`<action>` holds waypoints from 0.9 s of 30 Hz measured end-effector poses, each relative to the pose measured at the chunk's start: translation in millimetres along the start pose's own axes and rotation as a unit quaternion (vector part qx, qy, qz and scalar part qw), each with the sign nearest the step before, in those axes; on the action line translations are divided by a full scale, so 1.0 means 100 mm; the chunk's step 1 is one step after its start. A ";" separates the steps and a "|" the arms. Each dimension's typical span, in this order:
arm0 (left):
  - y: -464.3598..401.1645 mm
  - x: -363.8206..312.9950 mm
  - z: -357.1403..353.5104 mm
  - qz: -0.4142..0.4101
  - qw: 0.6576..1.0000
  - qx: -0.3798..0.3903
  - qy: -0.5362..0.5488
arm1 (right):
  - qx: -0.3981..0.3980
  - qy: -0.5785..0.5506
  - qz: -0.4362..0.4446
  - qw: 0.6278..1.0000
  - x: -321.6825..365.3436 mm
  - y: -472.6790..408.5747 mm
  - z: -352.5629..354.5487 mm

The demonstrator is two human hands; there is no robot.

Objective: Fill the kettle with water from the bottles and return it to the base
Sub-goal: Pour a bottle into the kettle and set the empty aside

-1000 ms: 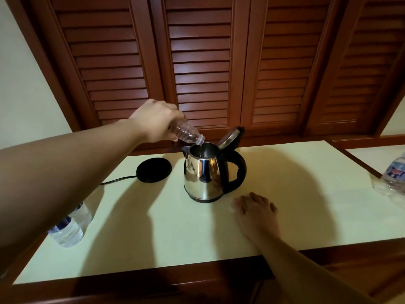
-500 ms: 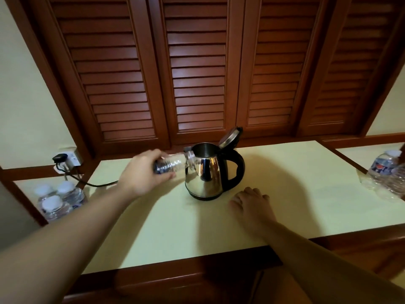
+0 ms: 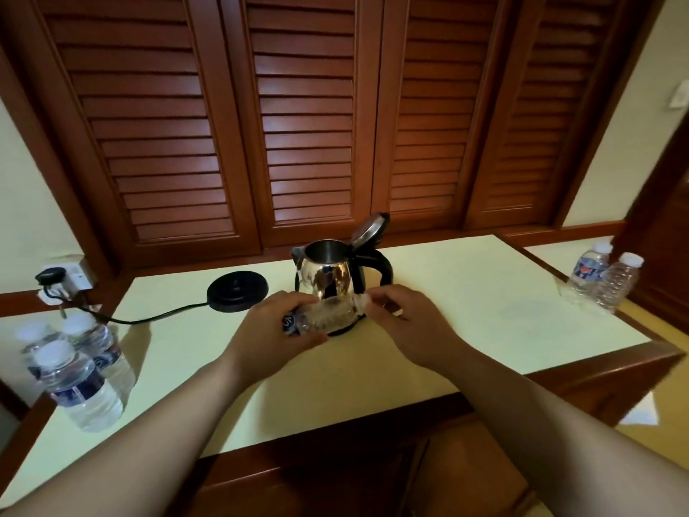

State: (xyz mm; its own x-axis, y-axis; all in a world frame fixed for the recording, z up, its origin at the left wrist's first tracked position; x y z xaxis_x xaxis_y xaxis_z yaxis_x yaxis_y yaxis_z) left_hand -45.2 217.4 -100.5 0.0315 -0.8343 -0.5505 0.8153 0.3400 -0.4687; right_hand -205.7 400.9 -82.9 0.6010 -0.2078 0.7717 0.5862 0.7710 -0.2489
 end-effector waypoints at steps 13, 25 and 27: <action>-0.15 -0.35 -0.26 -0.020 0.998 0.026 0.044 | 0.040 0.019 0.015 0.999 -0.15 0.22 0.45; -0.57 -1.08 -1.06 -0.033 0.998 0.053 0.026 | 0.078 0.053 -0.049 0.994 -0.81 0.26 1.35; -0.69 -1.22 -1.27 -0.041 0.998 0.051 0.024 | 0.056 0.040 -0.080 0.994 -0.99 0.23 1.50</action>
State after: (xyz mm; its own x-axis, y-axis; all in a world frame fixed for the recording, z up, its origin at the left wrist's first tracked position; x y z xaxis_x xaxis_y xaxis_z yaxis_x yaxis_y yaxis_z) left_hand -178.7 350.3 -88.6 -0.0638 -0.8347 -0.5470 0.8685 0.2235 -0.4425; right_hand -332.6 529.6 -77.3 0.5486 -0.3779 0.7458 0.6172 0.7848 -0.0563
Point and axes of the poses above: each hand's wrist, its own y-axis away from the middle knuckle, its own z-axis out of the back of the hand, x = y × z, the point moved 4 cm from there along -y, towards the middle knuckle, and after that the axes turned 4 degrees about -z, right-handed, at the moved point
